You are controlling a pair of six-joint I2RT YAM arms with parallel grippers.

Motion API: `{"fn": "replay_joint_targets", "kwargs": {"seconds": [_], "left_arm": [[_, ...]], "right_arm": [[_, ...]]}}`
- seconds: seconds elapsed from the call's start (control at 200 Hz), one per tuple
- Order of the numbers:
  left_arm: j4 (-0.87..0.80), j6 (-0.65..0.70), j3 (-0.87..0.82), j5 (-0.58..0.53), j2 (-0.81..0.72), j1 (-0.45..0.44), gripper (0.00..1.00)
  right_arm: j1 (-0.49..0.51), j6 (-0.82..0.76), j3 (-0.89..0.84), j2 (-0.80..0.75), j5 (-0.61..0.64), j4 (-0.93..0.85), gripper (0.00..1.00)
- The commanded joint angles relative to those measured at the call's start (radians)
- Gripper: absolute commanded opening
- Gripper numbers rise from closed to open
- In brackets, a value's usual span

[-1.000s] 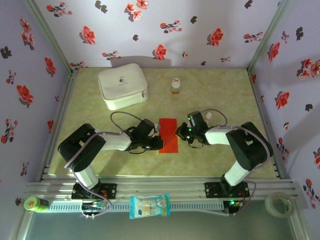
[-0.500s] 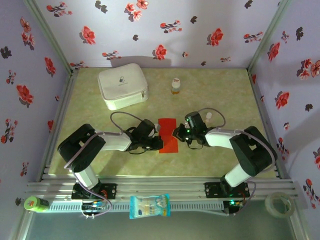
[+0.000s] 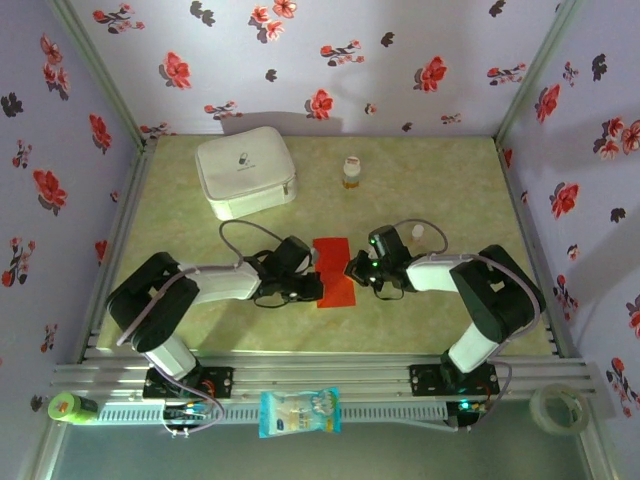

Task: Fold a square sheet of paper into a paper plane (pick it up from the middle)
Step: Fold the triangle a second time at the center of the table.

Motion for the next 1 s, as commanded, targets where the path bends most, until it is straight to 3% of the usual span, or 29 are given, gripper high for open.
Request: {"fn": "replay_joint_targets", "kwargs": {"seconds": [0.0,0.18,0.425,0.995], "left_arm": [[-0.037,0.017,0.071,-0.006,-0.025,-0.008,0.00],[0.015,0.016,0.142,0.077,0.087,-0.008,0.00],[0.027,0.006,0.146,0.069,0.191,-0.008,0.00],[0.166,-0.080,-0.159,0.123,0.040,-0.006,0.00]], "right_arm": [[-0.002,-0.010,-0.030,0.051,0.031,-0.053,0.00],[0.000,-0.001,-0.028,0.060,0.025,-0.042,0.00],[0.002,0.005,-0.030,0.060,0.025,-0.042,0.00],[0.002,-0.002,-0.039,0.072,0.034,-0.051,0.00]]}}
